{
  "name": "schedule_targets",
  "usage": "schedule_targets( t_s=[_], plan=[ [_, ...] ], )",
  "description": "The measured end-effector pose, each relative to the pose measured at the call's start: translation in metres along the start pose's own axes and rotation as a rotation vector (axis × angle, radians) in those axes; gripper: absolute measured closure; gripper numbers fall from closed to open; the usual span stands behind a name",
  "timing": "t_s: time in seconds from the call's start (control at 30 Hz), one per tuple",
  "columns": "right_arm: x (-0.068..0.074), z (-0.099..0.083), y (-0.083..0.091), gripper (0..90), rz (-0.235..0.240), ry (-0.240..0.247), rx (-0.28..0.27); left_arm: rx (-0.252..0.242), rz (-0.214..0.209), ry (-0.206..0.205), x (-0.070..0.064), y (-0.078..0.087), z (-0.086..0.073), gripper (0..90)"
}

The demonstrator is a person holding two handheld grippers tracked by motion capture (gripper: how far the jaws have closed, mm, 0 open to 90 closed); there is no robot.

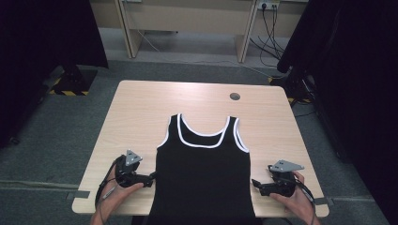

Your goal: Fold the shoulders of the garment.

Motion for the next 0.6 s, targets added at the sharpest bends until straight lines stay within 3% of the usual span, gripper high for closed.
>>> schedule_targets(
  t_s=[0.4,0.6],
  plan=[
    [0.0,0.0,0.0001,11.5,0.002,0.003,0.0,0.002,-0.001,0.003,0.0005,0.0004,-0.0002,0.0],
    [-0.0002,0.0001,0.0,11.4,0.002,0.005,-0.001,-0.015,-0.035,0.007,0.0,0.0016,0.0017,1.0]
  ],
)
Point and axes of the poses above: each handheld gripper's, and its own axes: y roughly backward along the jaws, z roughly out of its top, x roughly to its left, the point moved 10 cm from there along -y, roughly forward along the jaws, and after that the axes turned 6 degrees about x, right-handed, at the moved point
